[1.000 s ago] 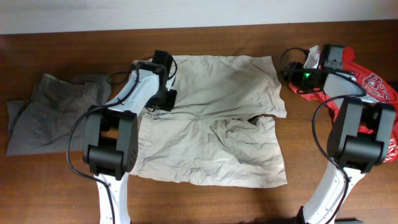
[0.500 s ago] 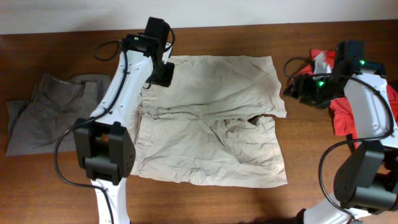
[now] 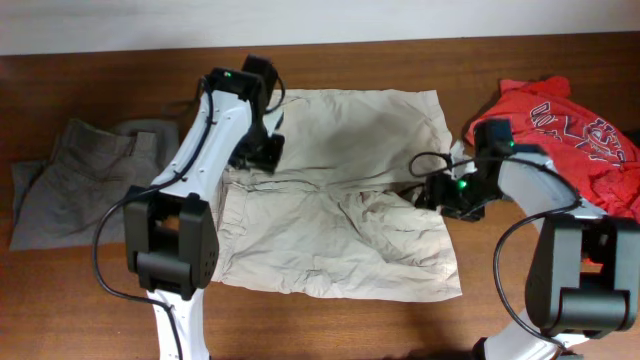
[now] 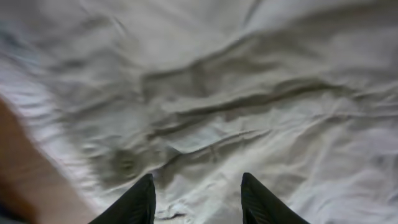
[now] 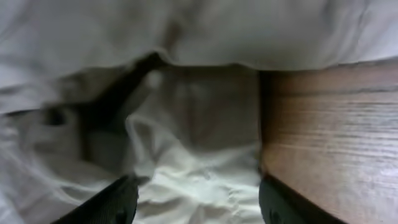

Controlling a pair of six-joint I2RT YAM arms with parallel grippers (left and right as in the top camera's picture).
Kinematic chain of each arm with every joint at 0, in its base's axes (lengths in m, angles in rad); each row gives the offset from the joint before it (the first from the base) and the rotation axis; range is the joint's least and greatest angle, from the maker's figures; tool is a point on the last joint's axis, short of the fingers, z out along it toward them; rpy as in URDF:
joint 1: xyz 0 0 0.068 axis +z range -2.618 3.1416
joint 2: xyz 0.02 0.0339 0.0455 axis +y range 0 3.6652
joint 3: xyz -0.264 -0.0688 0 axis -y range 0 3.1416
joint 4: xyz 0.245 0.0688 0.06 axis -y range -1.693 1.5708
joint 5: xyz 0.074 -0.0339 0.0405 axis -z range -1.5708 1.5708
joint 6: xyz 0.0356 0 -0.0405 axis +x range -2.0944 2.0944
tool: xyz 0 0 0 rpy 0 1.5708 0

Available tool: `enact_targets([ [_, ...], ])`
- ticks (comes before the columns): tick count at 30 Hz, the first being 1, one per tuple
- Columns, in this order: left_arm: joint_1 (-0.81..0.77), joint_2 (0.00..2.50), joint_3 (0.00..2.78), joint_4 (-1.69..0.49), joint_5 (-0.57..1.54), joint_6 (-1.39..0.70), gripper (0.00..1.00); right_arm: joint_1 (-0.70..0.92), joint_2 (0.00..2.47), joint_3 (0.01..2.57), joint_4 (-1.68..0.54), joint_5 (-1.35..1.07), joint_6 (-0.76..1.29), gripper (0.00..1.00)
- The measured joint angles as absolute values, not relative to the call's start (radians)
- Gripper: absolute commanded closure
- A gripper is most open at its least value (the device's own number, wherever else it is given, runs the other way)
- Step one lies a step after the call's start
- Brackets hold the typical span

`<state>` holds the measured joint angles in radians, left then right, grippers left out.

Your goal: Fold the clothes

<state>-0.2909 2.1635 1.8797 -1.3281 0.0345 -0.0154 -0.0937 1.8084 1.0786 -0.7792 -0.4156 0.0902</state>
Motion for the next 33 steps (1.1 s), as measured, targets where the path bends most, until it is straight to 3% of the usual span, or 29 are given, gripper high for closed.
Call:
enact_targets([
  [4, -0.295, 2.164, 1.744, -1.24, 0.058, -0.015, 0.57, -0.094, 1.803, 1.016, -0.641, -0.415, 0.103, 0.39],
  [7, -0.295, 2.164, 1.641, -1.169, 0.069, -0.015, 0.57, -0.094, 1.803, 1.008, -0.601, -0.412, 0.101, 0.61],
  [8, -0.295, 2.164, 1.614, -1.15, 0.072, -0.015, 0.57, -0.094, 1.803, 1.005, -0.593, -0.407, 0.105, 0.75],
  [10, -0.296, 2.162, 1.572, -1.121, 0.075, -0.016, 0.6, -0.094, 1.803, 1.0, -0.59, -0.404, 0.106, 0.9],
  [14, -0.296, 2.129, 1.521, -1.077, 0.072, -0.015, 0.6, -0.106, 1.803, 0.998, -0.61, -0.399, 0.109, 0.96],
  [24, -0.297, 2.12, 1.507, -1.065, 0.076, -0.015, 0.6, -0.303, 1.741, 1.077, -0.786, -0.311, 0.186, 0.95],
  [25, -0.299, 2.12, 1.507, -1.064, 0.08, -0.015, 0.6, -0.312, 1.737, 1.077, -0.792, -0.313, 0.191, 0.91],
  [26, -0.302, 2.12, 1.507, -1.064, 0.082, -0.015, 0.6, -0.318, 1.736, 1.077, -0.796, -0.313, 0.196, 0.71],
  [28, -0.308, 2.119, 1.505, -1.06, 0.085, -0.015, 0.6, -0.33, 1.736, 1.077, -0.791, -0.306, 0.209, 0.54],
  [33, -0.307, 2.117, 1.508, -1.062, 0.087, -0.015, 0.61, -0.35, 1.735, 1.078, -0.785, -0.278, 0.204, 0.47],
])
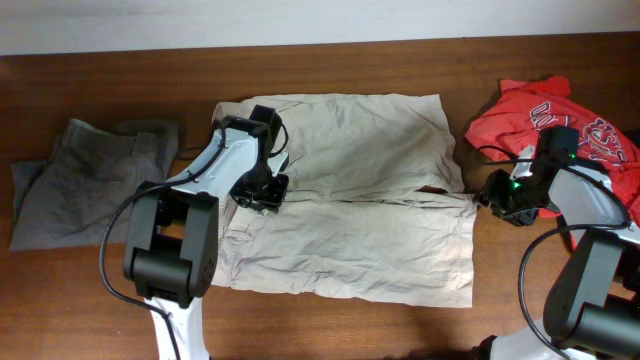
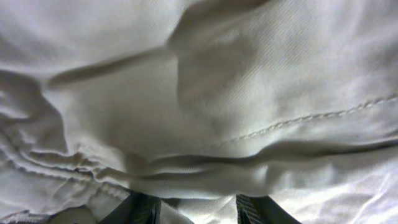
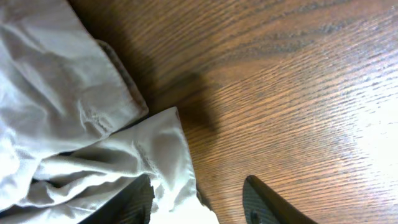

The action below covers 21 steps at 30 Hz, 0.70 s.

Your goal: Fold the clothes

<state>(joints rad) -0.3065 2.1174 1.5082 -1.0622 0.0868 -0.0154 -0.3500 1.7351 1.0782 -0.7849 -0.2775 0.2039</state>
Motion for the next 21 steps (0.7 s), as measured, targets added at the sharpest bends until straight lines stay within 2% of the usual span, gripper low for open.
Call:
enact_targets([
  [9, -0.306, 2.038, 1.684, -1.185, 0.066, -0.015, 0.6, -0.35, 1.535, 1.079, -0.842, -0.318, 0.177, 0.44],
  [13, -0.307, 1.884, 1.731, -1.187, 0.0, -0.015, 0.6, -0.35, 1.374, 1.081, -0.879, -0.342, 0.169, 0.37],
  [18, -0.305, 1.71, 1.748, -1.212, -0.116, -0.023, 0.59, -0.305, 1.209, 1.083, -0.921, -0.361, 0.144, 0.2],
  [21, -0.305, 1.682, 1.745, -1.238, -0.147, -0.024, 0.59, -0.24, 1.159, 1.084, -0.959, -0.368, 0.138, 0.17],
])
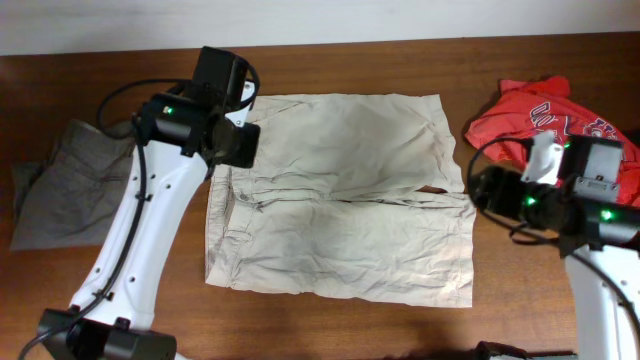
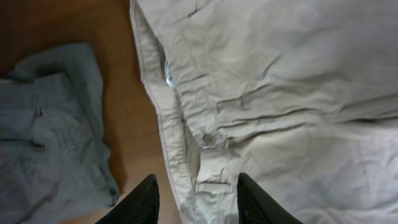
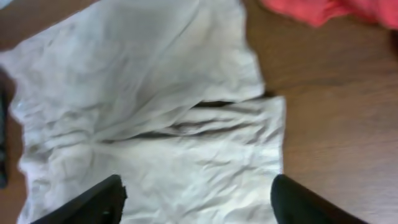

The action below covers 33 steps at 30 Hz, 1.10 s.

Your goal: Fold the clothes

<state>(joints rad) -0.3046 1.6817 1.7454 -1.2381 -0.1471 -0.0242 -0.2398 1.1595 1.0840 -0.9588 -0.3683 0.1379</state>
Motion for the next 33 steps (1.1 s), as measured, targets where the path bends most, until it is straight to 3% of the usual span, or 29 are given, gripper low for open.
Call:
enact_targets([
  [2, -0.305, 1.682, 1.709, -1.221, -0.155, -0.026, 0.59, -0.2, 1.158, 1.084, -0.978, -0.37, 0.135, 0.17],
  [4, -0.301, 1.683, 1.635, -1.158, -0.158, -0.027, 0.5, -0.163, 1.169, 1.084, -0.992, -0.372, 0.132, 0.18],
  [7, -0.287, 1.691, 1.496, -1.047, -0.15, -0.042, 0.48, -0.123, 1.203, 1.084, -0.997, -0.373, 0.133, 0.31],
  [8, -0.274, 1.695, 1.453, -1.015, -0.138, -0.046, 0.48, -0.111, 1.219, 1.084, -0.996, -0.373, 0.135, 0.39],
  [10, -0.234, 1.702, 1.37, -0.957, -0.1, -0.047, 0.46, -0.086, 1.261, 1.084, -0.989, -0.375, 0.137, 0.79],
  [12, -0.18, 1.71, 1.306, -0.895, -0.044, -0.046, 0.44, -0.061, 1.309, 1.084, -0.959, -0.376, 0.131, 0.91],
  [17, -0.057, 1.713, 1.245, -0.766, 0.133, -0.01, 0.39, 0.027, 1.472, 1.084, -0.817, -0.376, 0.134, 0.92],
  [26, -0.049, 1.784, 1.241, -0.735, 0.278, 0.043, 0.4, 0.128, 1.795, 1.085, -0.72, -0.326, 0.135, 0.96],
  [33, -0.049, 1.876, 1.237, -0.724, 0.316, 0.062, 0.4, 0.128, 1.799, 1.086, -0.706, -0.314, 0.134, 0.96],
])
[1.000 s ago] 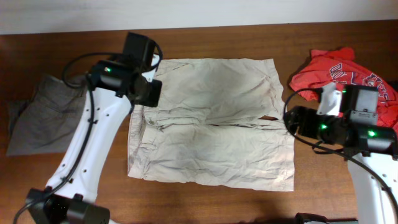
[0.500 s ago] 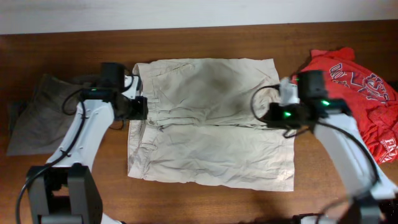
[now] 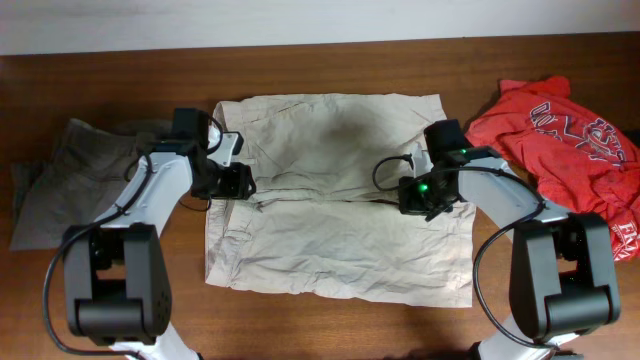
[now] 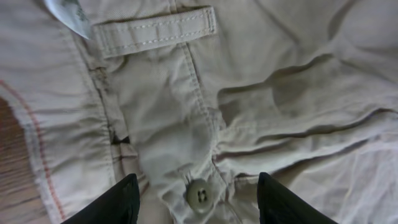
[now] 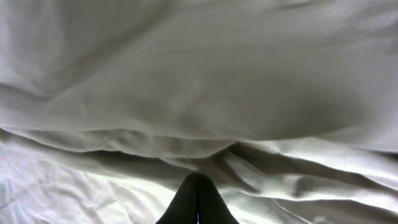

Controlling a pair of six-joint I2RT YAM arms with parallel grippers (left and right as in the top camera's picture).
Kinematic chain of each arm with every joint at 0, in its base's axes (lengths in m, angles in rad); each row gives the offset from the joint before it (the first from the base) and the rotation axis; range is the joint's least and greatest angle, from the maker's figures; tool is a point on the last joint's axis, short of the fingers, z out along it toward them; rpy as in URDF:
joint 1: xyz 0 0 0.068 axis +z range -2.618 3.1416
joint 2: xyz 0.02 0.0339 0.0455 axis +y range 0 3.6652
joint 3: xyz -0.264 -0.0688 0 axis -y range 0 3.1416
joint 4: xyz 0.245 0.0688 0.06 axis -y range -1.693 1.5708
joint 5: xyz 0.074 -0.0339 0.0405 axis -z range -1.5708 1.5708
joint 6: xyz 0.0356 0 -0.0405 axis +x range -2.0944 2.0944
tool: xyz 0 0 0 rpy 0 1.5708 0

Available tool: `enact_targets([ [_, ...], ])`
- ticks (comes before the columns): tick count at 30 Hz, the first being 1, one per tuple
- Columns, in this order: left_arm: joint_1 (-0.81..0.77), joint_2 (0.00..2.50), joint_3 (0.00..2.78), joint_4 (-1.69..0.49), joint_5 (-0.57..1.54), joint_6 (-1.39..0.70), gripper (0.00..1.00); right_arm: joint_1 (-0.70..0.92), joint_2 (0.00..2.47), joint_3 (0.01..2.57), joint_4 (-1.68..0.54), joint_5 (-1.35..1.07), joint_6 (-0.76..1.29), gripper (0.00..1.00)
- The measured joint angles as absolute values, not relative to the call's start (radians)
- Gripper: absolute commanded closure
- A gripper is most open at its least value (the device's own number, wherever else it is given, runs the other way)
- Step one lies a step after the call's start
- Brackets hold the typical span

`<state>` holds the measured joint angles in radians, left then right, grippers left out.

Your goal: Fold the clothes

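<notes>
Beige shorts (image 3: 340, 150) lie spread flat in the middle of the table, waistband to the left and leg hems to the right. My left gripper (image 3: 228, 182) hovers low over the waistband, open. In the left wrist view its fingers (image 4: 124, 202) stand wide on either side of the waist button (image 4: 199, 195), below a belt loop (image 4: 155, 30). My right gripper (image 3: 418, 196) sits on the crease between the two legs near the right hems. In the right wrist view it (image 5: 198, 198) is shut, its tips at a fold where wrinkles converge.
A grey garment (image 3: 70, 180) lies crumpled at the left end of the wooden table (image 3: 330, 320). A red printed shirt (image 3: 570, 130) is heaped at the right end. The table's back edge runs close behind the shorts.
Both arms were raised well above the table with open grippers. Now both are down on the shorts, the left open over the waist button, the right shut on the middle crease.
At first the shorts were rumpled, with both grippers low on them. Then they lay flatter, the left gripper at the waistband and the right at the right hem edge. The arms then stood raised over flat shorts, and now both are down on them.
</notes>
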<state>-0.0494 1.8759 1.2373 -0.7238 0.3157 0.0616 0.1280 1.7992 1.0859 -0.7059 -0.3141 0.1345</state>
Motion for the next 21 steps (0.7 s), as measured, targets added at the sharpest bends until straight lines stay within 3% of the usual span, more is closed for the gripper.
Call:
enact_targets([
  [2, -0.049, 1.89, 1.237, -0.714, 0.319, 0.064, 0.41, 0.128, 1.786, 1.086, -0.706, -0.314, 0.134, 0.96],
  [4, -0.049, 1.9, 1.237, -0.704, 0.32, 0.064, 0.49, 0.128, 1.771, 1.086, -0.705, -0.314, 0.134, 0.96],
  [5, -0.049, 1.903, 1.237, -0.699, 0.322, 0.064, 0.55, 0.128, 1.764, 1.086, -0.704, -0.314, 0.134, 0.96],
  [8, -0.049, 1.909, 1.237, -0.691, 0.326, 0.069, 0.85, 0.128, 1.757, 1.086, -0.704, -0.314, 0.134, 0.96],
  [11, -0.047, 1.911, 1.237, -0.683, 0.325, 0.074, 0.99, 0.128, 1.757, 1.086, -0.704, -0.314, 0.134, 0.96],
  [21, 0.003, 1.901, 1.237, -0.695, 0.341, 0.075, 1.0, 0.128, 1.757, 1.086, -0.707, -0.298, 0.134, 0.95],
])
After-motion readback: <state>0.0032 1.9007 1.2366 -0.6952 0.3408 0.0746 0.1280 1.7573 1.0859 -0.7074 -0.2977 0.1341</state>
